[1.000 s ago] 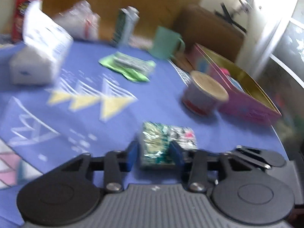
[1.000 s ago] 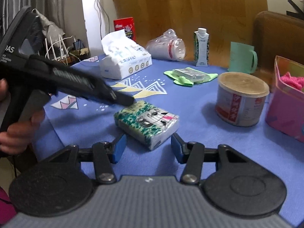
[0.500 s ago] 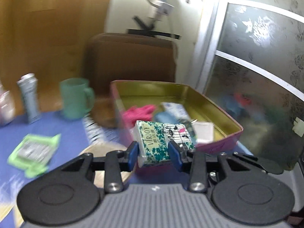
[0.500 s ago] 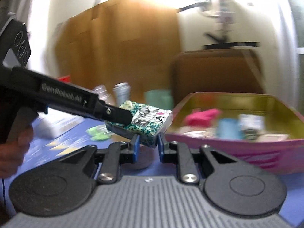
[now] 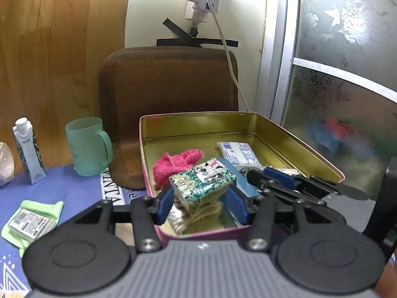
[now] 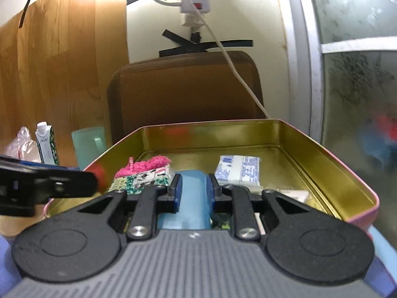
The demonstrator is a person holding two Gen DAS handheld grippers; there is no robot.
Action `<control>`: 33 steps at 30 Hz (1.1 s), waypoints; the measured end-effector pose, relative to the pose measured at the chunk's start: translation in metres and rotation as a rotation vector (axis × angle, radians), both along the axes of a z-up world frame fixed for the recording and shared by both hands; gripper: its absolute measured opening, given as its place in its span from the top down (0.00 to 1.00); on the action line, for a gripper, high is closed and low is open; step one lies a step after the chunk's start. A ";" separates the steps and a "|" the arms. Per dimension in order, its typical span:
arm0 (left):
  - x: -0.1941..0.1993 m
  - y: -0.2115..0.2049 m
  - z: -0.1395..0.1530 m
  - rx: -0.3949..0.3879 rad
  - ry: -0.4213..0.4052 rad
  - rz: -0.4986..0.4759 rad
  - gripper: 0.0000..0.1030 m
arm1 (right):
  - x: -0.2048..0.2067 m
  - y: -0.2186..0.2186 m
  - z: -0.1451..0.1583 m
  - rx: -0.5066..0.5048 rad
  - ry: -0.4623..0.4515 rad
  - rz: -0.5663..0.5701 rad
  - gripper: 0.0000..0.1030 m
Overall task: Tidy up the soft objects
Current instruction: 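Carry the patterned packet into the pink tin and open the right gripper, then move the right gripper over the clear barcode-labelled plastic box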
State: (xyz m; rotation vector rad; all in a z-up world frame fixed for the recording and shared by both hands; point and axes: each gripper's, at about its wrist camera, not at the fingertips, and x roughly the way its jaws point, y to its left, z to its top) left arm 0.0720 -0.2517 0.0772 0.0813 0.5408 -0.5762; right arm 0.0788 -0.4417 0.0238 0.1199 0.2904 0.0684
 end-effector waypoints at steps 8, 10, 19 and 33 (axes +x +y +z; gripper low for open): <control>-0.023 0.014 -0.001 0.085 0.014 0.037 0.54 | -0.035 -0.003 0.006 0.082 -0.020 0.000 0.75; -0.031 0.021 -0.002 0.096 0.009 0.045 0.53 | -0.041 -0.001 0.009 0.086 -0.030 0.002 0.75; -0.054 0.063 -0.010 0.128 0.006 0.097 0.50 | -0.076 0.006 0.008 0.176 -0.004 0.053 0.75; -0.049 0.139 -0.025 0.140 0.008 0.248 0.44 | -0.093 0.069 0.011 0.159 0.049 0.208 0.75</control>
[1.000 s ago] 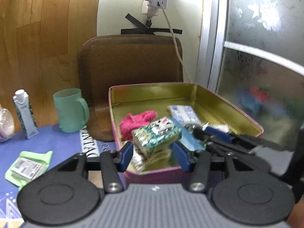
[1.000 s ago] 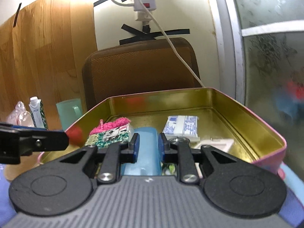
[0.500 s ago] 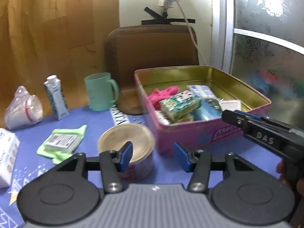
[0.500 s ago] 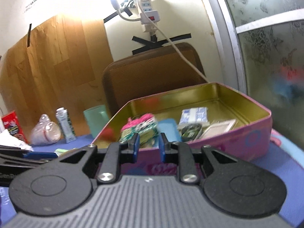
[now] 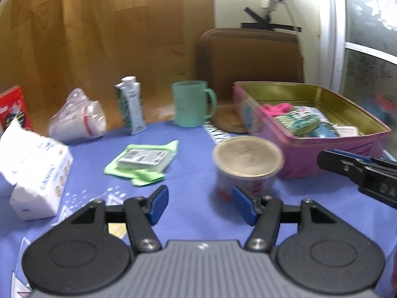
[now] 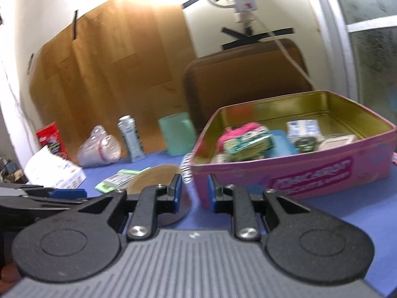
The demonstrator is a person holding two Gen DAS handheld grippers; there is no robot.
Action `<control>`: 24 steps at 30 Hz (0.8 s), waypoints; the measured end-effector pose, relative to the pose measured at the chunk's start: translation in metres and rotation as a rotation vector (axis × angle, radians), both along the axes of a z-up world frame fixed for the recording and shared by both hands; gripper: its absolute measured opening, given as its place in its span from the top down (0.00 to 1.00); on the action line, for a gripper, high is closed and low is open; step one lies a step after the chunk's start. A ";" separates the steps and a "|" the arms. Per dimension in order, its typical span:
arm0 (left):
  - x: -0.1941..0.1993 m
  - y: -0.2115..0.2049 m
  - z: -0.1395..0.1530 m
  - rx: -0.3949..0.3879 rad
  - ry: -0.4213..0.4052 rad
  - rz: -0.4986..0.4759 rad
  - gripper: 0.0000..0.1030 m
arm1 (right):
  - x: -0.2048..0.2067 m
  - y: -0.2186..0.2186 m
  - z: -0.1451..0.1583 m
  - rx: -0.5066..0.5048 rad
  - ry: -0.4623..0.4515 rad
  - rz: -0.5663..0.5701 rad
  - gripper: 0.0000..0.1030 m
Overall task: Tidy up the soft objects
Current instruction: 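Move the right gripper over the clear barcode-labelled plastic box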
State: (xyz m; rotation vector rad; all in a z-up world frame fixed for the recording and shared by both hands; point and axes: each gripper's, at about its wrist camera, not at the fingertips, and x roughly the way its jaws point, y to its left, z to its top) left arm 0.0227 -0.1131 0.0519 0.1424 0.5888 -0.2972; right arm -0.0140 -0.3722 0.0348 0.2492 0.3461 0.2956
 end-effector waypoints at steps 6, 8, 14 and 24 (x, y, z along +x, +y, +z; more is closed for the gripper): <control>0.010 0.030 -0.014 0.032 0.000 0.070 0.44 | -0.003 0.030 -0.002 -0.029 0.024 0.083 0.75; 0.014 0.040 -0.020 0.039 0.007 0.097 0.44 | -0.004 0.038 -0.003 -0.037 0.033 0.109 0.74; 0.025 0.072 -0.036 0.061 0.021 0.181 0.43 | -0.006 0.064 -0.005 -0.074 0.049 0.183 0.74; 0.037 0.117 -0.050 0.070 0.030 0.269 0.40 | 0.001 0.101 -0.004 -0.137 0.047 0.277 0.73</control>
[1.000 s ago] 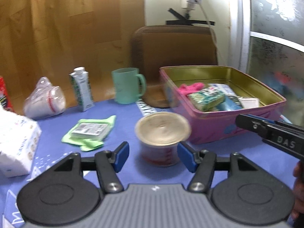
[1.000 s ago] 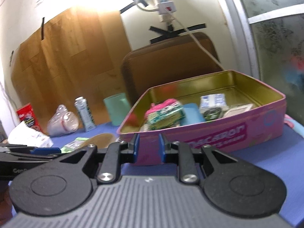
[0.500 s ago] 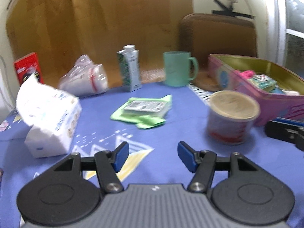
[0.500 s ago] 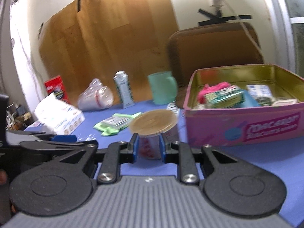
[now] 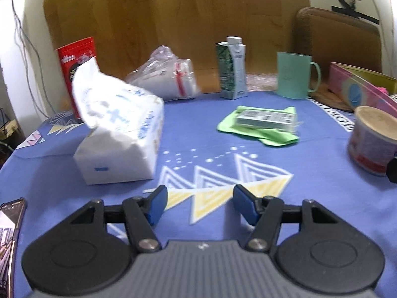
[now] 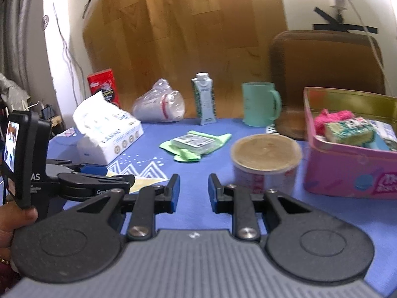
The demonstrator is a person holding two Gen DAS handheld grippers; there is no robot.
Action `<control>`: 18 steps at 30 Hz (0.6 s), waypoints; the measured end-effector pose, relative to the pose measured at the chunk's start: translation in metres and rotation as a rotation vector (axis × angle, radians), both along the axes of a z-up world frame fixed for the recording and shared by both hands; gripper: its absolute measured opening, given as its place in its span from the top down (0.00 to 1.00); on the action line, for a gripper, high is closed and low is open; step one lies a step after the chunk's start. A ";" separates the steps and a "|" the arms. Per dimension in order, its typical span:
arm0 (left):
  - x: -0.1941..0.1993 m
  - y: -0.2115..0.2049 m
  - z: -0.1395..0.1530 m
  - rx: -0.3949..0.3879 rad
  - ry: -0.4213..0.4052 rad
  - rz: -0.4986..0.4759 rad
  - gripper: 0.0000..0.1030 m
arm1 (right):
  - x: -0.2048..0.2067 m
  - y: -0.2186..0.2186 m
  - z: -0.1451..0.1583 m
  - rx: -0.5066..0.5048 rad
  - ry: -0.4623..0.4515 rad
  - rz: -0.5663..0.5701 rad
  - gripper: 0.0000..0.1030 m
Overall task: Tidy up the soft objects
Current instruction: 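Move the right gripper over the clear barcode-labelled plastic box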
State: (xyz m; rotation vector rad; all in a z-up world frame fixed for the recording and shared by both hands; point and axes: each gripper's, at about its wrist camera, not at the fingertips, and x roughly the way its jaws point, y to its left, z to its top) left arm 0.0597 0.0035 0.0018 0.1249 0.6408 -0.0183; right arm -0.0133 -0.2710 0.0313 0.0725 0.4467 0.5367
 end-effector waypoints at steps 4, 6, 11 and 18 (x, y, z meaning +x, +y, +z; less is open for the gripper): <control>0.003 0.014 -0.003 0.008 -0.010 0.024 0.39 | 0.007 0.015 -0.001 -0.021 0.008 0.027 0.73; 0.005 0.020 -0.003 0.001 -0.011 0.033 0.39 | 0.010 0.022 -0.001 -0.030 0.013 0.038 0.73; 0.008 0.036 -0.002 -0.083 -0.003 0.042 0.39 | 0.018 0.037 -0.002 -0.065 0.014 0.060 0.73; 0.000 0.059 0.001 -0.223 -0.051 0.071 0.39 | 0.048 0.063 0.002 -0.122 0.010 0.079 0.72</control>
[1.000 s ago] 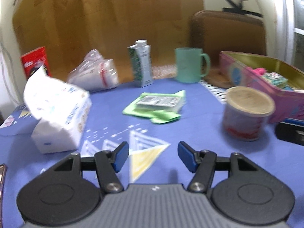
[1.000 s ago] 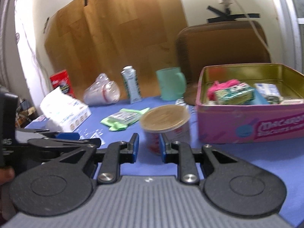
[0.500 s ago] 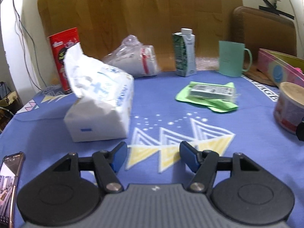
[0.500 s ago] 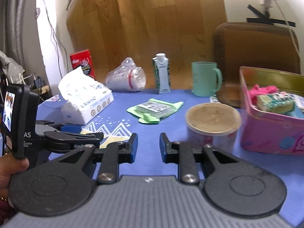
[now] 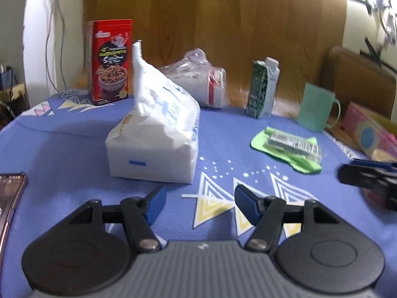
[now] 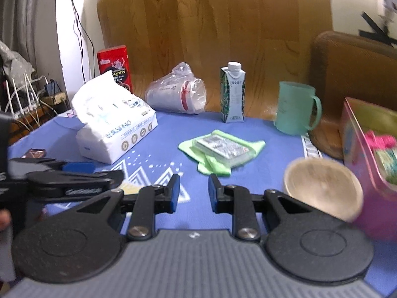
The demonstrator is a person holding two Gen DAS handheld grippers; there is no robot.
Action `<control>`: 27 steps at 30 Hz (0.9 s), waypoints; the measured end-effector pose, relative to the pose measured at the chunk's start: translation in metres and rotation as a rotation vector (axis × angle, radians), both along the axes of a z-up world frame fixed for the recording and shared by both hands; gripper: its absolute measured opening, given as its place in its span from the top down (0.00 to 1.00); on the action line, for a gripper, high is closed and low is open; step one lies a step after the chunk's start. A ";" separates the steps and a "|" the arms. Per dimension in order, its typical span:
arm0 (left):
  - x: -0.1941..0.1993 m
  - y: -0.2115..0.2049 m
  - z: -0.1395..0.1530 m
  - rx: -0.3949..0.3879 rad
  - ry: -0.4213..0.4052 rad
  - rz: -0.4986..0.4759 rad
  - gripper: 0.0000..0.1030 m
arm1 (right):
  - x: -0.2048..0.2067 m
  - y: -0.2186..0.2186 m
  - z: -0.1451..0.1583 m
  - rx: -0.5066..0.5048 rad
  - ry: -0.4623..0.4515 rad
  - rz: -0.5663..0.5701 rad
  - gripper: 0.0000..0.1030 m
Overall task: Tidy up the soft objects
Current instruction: 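Move the right gripper over the clear barcode-labelled plastic box, then grasp the clear plastic box with the right gripper and lift it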
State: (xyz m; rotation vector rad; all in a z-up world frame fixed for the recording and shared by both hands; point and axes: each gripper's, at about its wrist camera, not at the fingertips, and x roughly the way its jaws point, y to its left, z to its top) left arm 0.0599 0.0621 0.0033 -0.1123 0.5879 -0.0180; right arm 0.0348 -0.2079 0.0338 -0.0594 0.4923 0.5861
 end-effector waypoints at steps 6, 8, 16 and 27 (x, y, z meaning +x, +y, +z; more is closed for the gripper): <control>0.000 0.013 0.001 -0.075 -0.023 0.010 0.39 | 0.064 0.034 0.008 -0.086 0.017 -0.028 0.38; -0.001 0.016 0.001 -0.089 -0.030 0.010 0.39 | 0.097 0.046 0.011 -0.121 0.090 -0.038 0.32; -0.004 0.017 0.001 -0.112 -0.053 0.015 0.39 | 0.146 0.071 0.002 -0.296 0.273 0.051 0.53; -0.006 0.018 0.002 -0.107 -0.062 0.021 0.35 | 0.135 0.065 0.016 -0.250 0.315 0.125 0.45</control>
